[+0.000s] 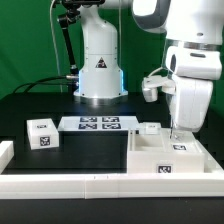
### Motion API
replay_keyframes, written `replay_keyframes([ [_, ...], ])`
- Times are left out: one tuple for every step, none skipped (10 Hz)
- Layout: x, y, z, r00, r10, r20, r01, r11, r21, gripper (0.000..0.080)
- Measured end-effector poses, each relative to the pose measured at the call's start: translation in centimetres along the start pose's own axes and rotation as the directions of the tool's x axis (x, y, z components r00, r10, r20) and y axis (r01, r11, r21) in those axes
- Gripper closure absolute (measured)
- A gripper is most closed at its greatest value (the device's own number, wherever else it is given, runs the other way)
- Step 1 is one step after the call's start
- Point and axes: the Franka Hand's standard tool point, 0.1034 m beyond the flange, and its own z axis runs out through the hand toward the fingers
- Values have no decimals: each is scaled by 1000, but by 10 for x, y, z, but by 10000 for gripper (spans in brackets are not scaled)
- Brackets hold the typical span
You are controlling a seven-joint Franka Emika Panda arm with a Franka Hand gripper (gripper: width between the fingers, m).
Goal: Assemble cabinet
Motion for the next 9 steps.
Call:
replay_keyframes([
  [2,-2,-3,1000,1,-18,-2,1000,-22,648],
  [2,-6,-6,1000,18,-13,-18,1000,-19,512],
  [3,-10,-12,1000,13,-11,-13,1000,-23,325],
  [0,-17,-19,1000,14,-7,-14,1000,-25,190],
  [-4,-24,-27,1000,14,-1,-14,1000,-25,190],
  [-9,-34,-35,1000,12,4,-11,1000,-28,46],
  [-15,-50,-41,1000,6,10,-6,1000,-26,13],
  [-17,-58,-41,1000,11,8,-10,1000,-27,13],
  [-17,-57,-40,1000,11,7,-11,1000,-26,2],
])
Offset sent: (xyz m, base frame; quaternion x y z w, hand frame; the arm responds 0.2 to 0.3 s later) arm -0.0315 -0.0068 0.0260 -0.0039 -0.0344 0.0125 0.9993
